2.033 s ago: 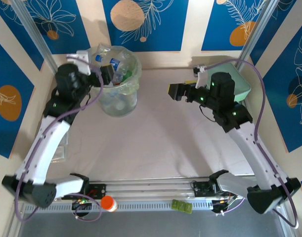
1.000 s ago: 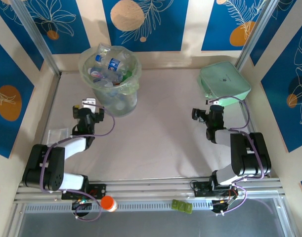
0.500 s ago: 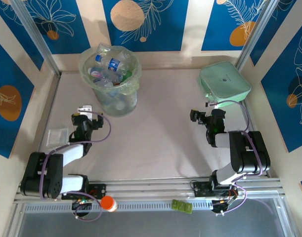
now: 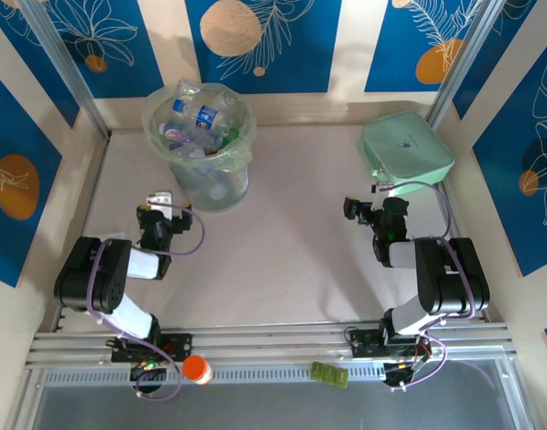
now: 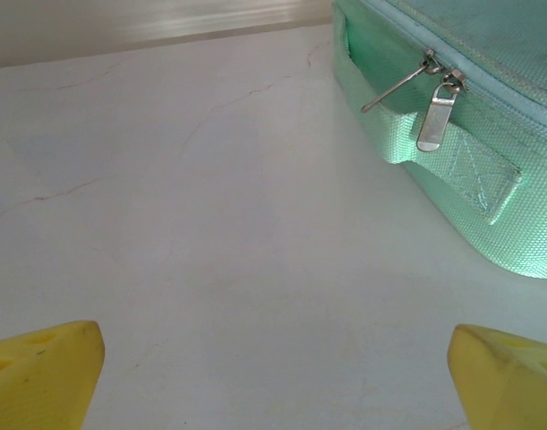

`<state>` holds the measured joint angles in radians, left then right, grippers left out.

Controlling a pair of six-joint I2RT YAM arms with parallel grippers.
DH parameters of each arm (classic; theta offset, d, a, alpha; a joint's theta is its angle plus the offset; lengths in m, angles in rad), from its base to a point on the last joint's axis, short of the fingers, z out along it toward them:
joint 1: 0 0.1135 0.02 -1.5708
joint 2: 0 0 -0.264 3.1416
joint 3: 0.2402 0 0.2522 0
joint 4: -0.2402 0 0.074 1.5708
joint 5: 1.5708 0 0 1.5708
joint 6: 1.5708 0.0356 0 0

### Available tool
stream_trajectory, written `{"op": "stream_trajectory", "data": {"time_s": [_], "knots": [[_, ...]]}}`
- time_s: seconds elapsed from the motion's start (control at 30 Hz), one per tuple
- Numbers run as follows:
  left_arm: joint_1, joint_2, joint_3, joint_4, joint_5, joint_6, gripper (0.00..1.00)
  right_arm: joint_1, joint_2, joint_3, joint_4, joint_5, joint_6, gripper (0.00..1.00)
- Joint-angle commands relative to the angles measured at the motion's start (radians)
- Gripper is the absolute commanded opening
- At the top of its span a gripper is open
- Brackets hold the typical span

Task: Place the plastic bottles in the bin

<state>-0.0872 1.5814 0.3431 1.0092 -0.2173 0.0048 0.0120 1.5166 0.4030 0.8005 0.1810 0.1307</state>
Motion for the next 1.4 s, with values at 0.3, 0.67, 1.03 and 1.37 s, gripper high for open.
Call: {"op": "stream_trajectory", "data": {"time_s": [0.3,0.67,1.03,1.37], "knots": [[0.000,-0.014,0.032,-0.065,0.082,0.036,0.99,-0.032,0.006,0.018,-0.007,-0.212,-0.048,0.99],[0.006,-0.009,0.031,-0.058,0.051,0.021,0.99,-0.032,0.008,0.025,-0.009,-0.162,-0.028,0.99],[0.005,-0.015,0.019,-0.037,0.052,0.023,0.99,-0.015,0.005,0.018,-0.004,-0.132,-0.041,0.99],[0.002,-0.014,0.022,-0.043,0.058,0.027,0.99,-0.012,0.004,0.019,-0.004,-0.128,-0.042,0.99]]}}
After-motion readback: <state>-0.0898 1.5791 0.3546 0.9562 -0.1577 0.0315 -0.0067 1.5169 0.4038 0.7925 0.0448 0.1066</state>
